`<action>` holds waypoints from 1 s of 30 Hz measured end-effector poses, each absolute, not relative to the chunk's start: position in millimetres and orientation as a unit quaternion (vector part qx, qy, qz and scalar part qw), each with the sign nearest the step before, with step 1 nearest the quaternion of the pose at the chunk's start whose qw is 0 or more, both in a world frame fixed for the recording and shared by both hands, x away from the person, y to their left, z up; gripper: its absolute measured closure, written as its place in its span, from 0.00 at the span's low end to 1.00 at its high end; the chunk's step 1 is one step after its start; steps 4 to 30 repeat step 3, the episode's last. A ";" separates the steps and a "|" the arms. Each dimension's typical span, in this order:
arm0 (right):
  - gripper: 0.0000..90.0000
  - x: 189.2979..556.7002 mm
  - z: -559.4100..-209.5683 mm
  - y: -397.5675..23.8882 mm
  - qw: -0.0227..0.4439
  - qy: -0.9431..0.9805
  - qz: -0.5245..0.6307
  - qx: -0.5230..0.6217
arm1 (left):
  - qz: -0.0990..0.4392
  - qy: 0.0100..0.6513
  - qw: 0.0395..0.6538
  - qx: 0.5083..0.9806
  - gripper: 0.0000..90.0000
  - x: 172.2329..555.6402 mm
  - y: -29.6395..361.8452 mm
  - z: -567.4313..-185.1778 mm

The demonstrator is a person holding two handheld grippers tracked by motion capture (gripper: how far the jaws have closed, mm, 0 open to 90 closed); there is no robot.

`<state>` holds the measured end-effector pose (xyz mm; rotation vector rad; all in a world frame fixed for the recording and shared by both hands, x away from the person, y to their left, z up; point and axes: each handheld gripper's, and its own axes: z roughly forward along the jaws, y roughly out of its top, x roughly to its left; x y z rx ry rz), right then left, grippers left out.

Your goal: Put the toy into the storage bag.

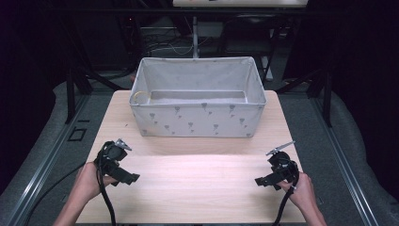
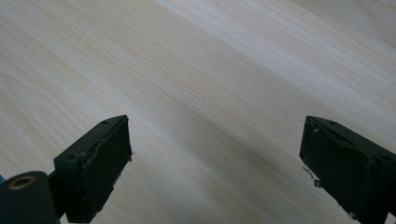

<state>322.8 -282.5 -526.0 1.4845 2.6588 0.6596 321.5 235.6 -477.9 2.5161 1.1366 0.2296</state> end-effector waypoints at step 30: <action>0.09 322.5 -526.3 -282.2 0.014 0.852 0.212 0.478 | 0.079 0.403 0.185 0.893 0.00 320.0 234.7 -487.9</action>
